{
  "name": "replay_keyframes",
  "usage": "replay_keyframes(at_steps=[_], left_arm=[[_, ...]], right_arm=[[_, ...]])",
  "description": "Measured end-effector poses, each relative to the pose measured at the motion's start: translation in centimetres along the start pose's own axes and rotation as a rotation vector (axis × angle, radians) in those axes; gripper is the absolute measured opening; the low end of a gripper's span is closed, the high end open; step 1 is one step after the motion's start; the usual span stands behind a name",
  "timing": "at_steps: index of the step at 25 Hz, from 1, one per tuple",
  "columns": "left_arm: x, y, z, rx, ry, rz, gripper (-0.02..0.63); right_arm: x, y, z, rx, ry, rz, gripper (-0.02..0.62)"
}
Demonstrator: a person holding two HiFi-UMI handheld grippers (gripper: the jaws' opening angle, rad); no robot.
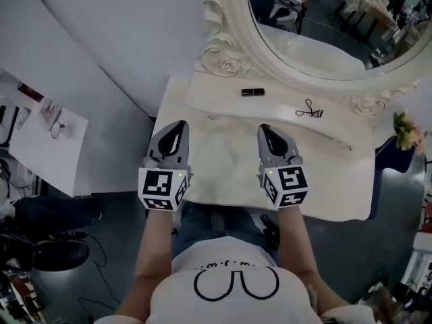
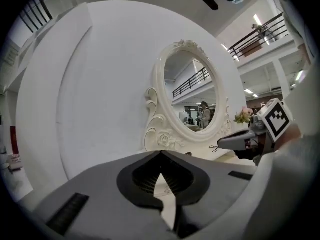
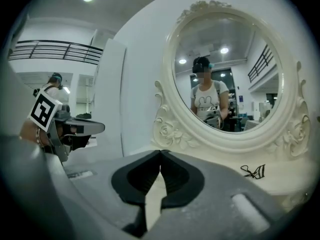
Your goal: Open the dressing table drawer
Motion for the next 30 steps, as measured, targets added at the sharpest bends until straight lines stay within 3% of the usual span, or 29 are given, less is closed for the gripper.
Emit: replay_keyframes(at_steps=[5, 12, 16, 17, 19, 20, 30], left_arm=[[-1.7, 0.0, 2.6, -0.019, -0.136, 0.029, -0.002], [-3.4, -0.8, 4.4, -0.018, -0.292, 0.049, -0.002], [-3.9, -1.8, 5.2, -0.01, -0.344, 0.064, -0.002], [-4.0, -2.1, 5.4, -0.008, -0.353, 0.067, -0.002], [-4.3, -2.5, 5.9, -0.002, -0.367, 0.072, -0.002], [-4.4, -2.7, 6.1, 0.001, -0.372, 0.074, -0.002], [-5.6, -4.2, 7.8, -0.008, -0.424, 0.098, -0.002]], right_arm=[[-0.9, 0.3, 0.5, -0.054, -0.163, 0.006, 0.002], [-1.8, 0.0, 3.8, -0.06, -0.274, 0.04, 0.003], [-2.2, -1.3, 5.3, -0.084, -0.287, 0.073, 0.028], [-2.4, -1.6, 5.7, -0.098, -0.282, 0.082, 0.058], [-3.2, -2.4, 6.5, -0.13, -0.268, 0.099, 0.18], [-3.8, -2.8, 6.9, -0.138, -0.263, 0.109, 0.201], [-12.0, -7.5, 9.7, -0.146, -0.268, 0.231, 0.2]])
Point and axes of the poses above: the fingertips, and each gripper's own axes: x backward along the fingers, z to its left, y out of its top, the point moved 3 cm from there along x, backward along the fingers, and after that the axes turned 5 degrees about x, right-handed, at the moved point
